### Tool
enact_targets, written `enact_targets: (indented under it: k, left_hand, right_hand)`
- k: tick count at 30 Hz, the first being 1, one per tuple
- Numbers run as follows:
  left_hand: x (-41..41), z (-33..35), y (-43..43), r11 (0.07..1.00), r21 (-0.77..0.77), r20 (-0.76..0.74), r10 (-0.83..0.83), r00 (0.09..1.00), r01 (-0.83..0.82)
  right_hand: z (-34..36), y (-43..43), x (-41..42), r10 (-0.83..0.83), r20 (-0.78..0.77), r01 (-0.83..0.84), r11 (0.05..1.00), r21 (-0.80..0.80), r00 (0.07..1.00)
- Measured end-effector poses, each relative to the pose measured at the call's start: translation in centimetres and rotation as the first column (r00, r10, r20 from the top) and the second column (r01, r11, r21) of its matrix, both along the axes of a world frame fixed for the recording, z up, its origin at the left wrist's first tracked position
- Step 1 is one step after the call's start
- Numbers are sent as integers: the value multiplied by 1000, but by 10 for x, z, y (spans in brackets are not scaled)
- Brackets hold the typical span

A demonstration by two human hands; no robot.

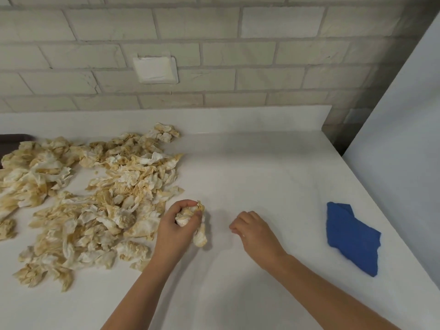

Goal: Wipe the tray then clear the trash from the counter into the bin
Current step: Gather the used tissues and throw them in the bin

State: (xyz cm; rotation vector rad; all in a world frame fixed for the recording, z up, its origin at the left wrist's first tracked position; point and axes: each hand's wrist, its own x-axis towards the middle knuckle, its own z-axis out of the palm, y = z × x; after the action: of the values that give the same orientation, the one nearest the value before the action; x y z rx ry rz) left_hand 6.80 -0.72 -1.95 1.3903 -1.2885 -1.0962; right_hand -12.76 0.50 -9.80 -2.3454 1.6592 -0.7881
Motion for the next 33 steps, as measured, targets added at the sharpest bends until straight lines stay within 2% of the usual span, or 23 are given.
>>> enact_targets:
  k: [2,3,5,6,7,9,12,13,15,17,19,21,23,26,29,33]
  left_hand:
    - [4,2,3,999,0,-30,-47,998,47]
    - [6,2,5,997,7,-48,-72,996,72]
    - [9,1,11,990,36,-83,-130,988,133]
    - [9,-1,14,985,52,-93,-160,983,165]
    - [7,-3,18,978,72,-98,-189,977,196]
    - [-2,-7,28,955,115,-120,-259,958,272]
    - [-27,-8,55,885,186,-173,-398,901,427]
    - [-37,-7,67,851,209,-198,-445,873,481]
    - [-60,-4,96,783,234,-239,-528,815,576]
    - [-84,-1,126,715,225,-215,-627,749,662]
    - [-107,-5,158,628,210,-222,-716,662,749]
    - [-129,-20,190,537,208,-234,-784,575,817]
    - [-151,-45,218,485,232,-238,-812,532,843]
    - [-188,-112,261,495,297,-256,-783,567,817]
    - [-224,-219,297,557,400,-216,-715,665,728]
    - [-255,-377,333,640,490,-48,-658,751,592]
  right_hand:
    - [4,13,1,-138,3,138,990,35,990]
    - [7,19,2,-210,63,204,975,89,976]
    - [22,34,8,-386,299,315,913,260,873]
    - [28,43,10,-479,444,356,873,334,757]
    - [34,53,12,-558,570,384,830,406,603]
    - [41,76,12,-631,734,362,765,533,253]
    - [49,122,3,-582,781,231,747,623,-224]
    - [47,140,-3,-543,766,203,754,625,-343]
    - [45,181,-16,-441,739,148,801,580,-509]
    - [40,225,-30,-353,732,138,845,517,-583]
    - [29,270,-43,-307,742,159,860,484,-596]
    - [11,313,-54,-302,712,172,843,510,-634]
    - [-17,347,-65,-350,643,176,774,608,-681]
    - [-84,389,-87,-471,540,175,619,766,-698]
    - [-171,414,-111,-557,466,169,501,849,-688]
    - [-292,430,-144,-637,307,76,364,928,-707]
